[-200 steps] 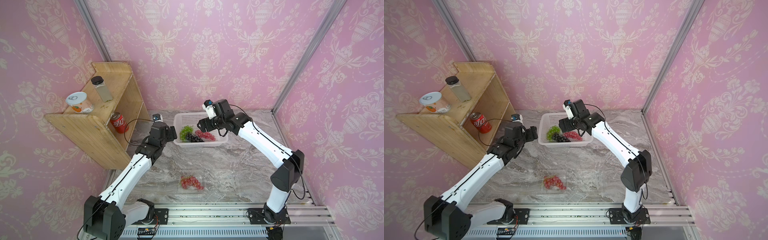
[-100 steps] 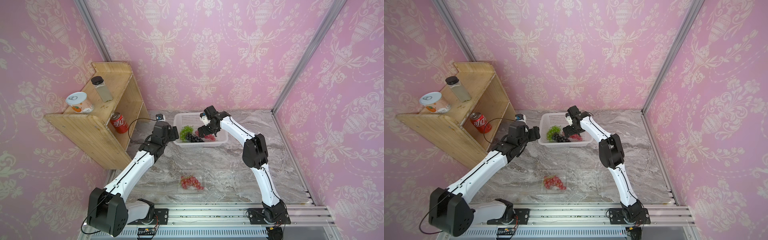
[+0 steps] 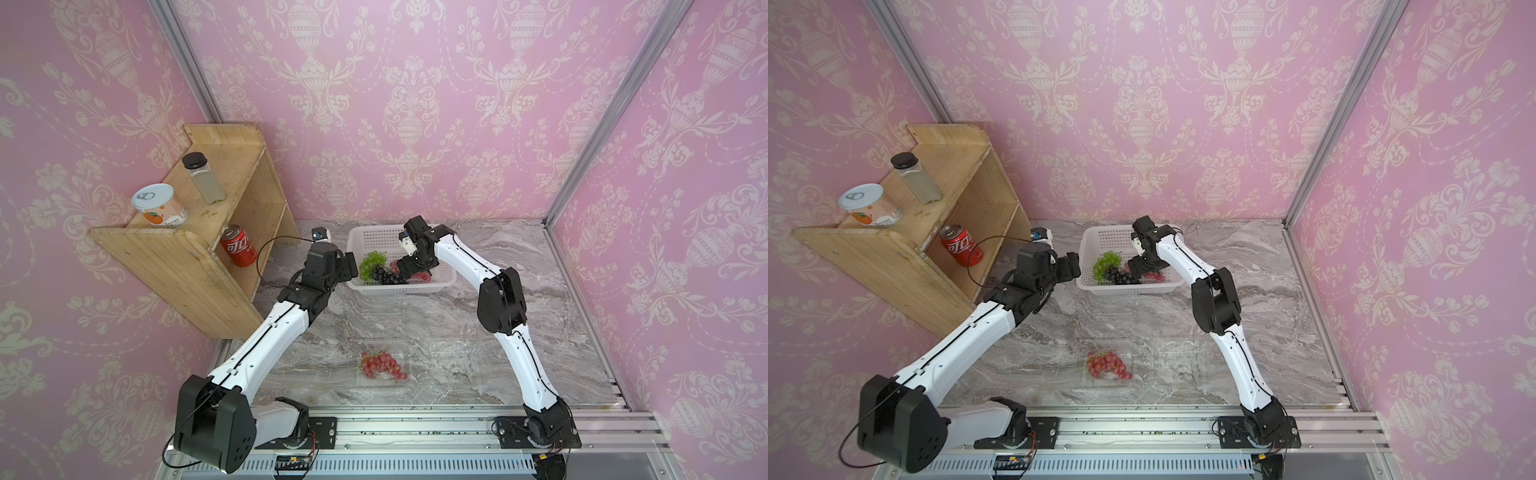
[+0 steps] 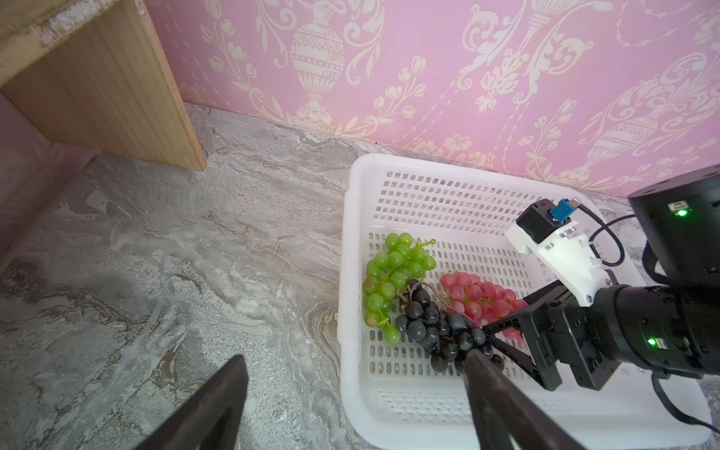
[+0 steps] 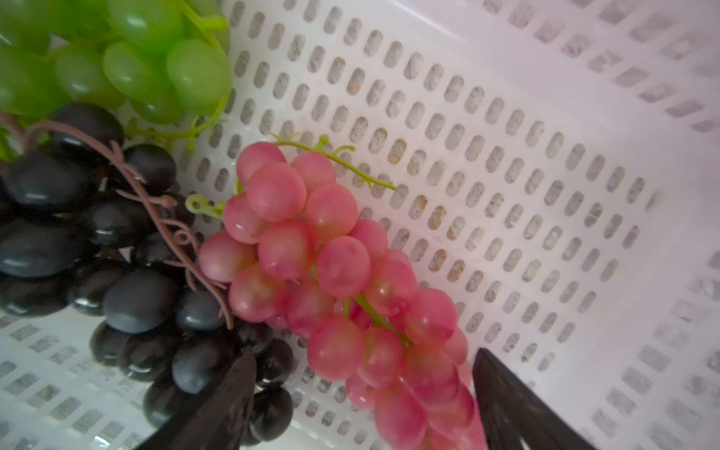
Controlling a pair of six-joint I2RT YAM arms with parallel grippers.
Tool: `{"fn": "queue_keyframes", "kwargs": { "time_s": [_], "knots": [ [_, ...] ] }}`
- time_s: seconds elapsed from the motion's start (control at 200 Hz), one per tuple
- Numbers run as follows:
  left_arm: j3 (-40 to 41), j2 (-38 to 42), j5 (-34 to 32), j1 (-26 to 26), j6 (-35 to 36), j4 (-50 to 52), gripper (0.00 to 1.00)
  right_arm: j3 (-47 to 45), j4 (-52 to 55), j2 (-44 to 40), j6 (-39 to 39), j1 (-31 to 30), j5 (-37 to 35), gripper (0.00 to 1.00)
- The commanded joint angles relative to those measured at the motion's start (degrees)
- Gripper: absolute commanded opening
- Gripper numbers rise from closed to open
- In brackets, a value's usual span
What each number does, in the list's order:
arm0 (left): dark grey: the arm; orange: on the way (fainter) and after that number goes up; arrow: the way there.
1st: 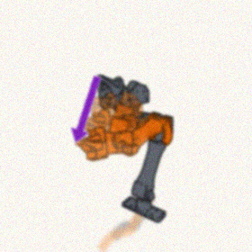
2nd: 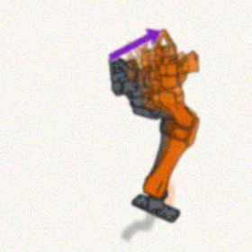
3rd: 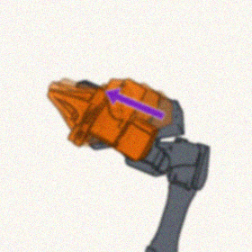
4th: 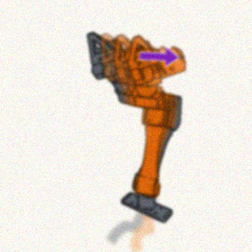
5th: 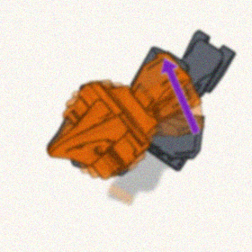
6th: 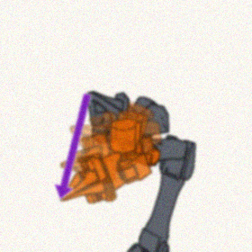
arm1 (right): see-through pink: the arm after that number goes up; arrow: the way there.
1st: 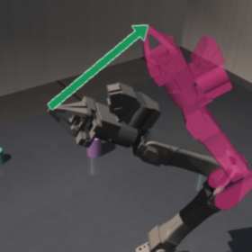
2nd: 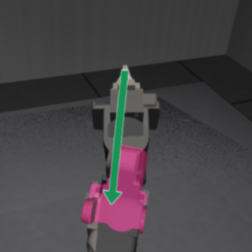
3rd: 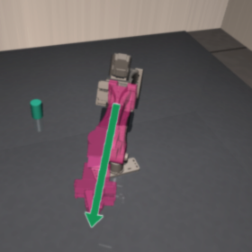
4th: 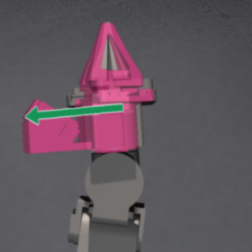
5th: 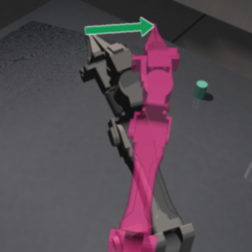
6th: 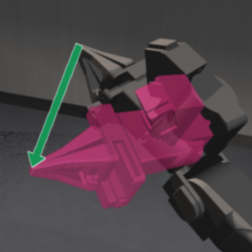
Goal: Pack grapes into containers
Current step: Pick up the grape from the basket.
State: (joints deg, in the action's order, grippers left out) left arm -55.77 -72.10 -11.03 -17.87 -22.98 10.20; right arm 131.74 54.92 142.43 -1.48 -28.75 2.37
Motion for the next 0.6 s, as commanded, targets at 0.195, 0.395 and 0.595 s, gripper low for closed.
{"fn": "queue_keyframes", "kwargs": {
  "time_s": [0.195,0.395,0.595],
  "knots": [
    [0.84,-0.24,-0.35,-0.54,1.71,-0.93,0.88,10.44,6.77,6.57,1.49,-0.73,-2.53,0.88],
    [0.66,-0.28,-0.15,-0.57,1.64,-0.62,0.88,8.64,5.28,5.89,1.24,-0.95,-3.74,0.30],
    [0.76,-0.24,-0.05,-0.51,1.37,-0.87,0.88,6.66,1.95,2.38,0.83,-0.78,-5.45,0.00]
  ]
}}
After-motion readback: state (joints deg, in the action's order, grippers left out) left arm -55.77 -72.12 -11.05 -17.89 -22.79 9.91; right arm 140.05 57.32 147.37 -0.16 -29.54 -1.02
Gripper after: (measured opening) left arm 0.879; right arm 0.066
